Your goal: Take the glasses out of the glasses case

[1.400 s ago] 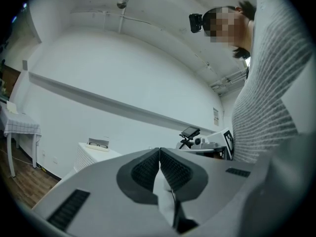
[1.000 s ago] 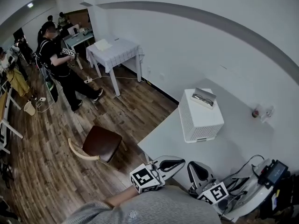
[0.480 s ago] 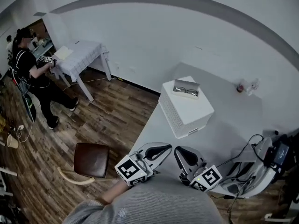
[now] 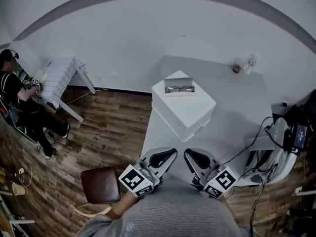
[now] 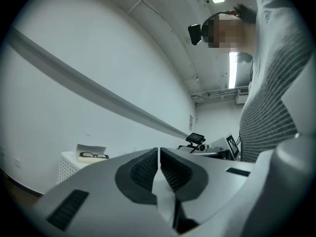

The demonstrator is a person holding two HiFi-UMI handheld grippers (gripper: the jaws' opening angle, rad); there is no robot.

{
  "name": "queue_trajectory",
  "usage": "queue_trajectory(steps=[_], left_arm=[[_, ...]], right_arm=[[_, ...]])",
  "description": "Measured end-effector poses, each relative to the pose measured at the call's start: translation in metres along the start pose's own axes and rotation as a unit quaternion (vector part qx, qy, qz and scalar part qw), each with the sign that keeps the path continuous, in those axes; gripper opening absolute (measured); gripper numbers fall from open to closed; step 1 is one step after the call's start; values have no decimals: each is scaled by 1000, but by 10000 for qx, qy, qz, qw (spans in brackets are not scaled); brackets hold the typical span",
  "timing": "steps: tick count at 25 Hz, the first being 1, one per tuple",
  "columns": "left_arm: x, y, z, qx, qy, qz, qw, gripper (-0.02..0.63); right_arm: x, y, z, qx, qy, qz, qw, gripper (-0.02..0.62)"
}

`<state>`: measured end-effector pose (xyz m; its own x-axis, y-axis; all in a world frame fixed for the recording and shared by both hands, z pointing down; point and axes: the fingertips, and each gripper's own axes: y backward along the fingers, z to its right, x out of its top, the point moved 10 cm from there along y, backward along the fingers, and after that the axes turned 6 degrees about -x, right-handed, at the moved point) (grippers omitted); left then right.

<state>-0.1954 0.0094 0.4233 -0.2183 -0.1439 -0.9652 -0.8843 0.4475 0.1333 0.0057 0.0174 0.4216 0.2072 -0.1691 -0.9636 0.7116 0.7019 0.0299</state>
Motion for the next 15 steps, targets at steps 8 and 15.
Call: queue_trajectory(steps=[8,15], left_arm=[[-5,-14,-11,-72,48,47,10000,15],[-13,-23,-8,-5,131,-8,9999,15]], right_arm=[[-3,3,11,-53,-33,-116,9999,17],[-1,-1,20,116,-67,-134,9998,17]])
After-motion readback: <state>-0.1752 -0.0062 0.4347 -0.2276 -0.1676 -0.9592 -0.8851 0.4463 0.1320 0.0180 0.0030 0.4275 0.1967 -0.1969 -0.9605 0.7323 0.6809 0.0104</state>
